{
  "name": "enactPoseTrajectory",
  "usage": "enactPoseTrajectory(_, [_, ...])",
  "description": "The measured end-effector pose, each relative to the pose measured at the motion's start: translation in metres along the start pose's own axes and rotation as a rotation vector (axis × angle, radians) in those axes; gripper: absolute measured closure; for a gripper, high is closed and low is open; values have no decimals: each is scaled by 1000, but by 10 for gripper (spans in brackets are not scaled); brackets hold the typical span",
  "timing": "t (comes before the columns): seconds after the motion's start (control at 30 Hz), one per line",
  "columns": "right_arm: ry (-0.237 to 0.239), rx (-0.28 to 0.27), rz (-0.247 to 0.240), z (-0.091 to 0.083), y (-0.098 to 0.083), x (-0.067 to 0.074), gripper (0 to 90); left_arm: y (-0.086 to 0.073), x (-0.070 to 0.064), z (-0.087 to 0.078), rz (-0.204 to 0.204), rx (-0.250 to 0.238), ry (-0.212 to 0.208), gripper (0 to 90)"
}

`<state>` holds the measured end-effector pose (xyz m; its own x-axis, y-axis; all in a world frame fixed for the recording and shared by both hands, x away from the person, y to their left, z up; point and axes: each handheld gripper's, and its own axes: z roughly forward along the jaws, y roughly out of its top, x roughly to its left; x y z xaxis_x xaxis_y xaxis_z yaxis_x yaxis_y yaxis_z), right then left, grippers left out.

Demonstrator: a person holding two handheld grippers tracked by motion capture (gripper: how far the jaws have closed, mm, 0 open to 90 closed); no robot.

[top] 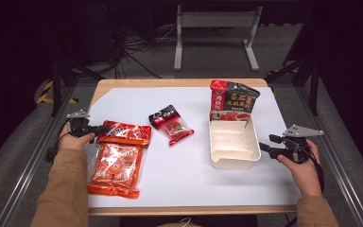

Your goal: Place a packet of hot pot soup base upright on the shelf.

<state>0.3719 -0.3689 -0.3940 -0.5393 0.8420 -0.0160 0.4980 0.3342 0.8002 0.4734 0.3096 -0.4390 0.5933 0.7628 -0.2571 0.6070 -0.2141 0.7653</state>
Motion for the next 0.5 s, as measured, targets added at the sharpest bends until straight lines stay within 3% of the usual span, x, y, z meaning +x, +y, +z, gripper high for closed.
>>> enactPoseTrajectory(0.5, [23,-61,8,-18,16,5,592,18,-22,-42,25,-120,-25,900])
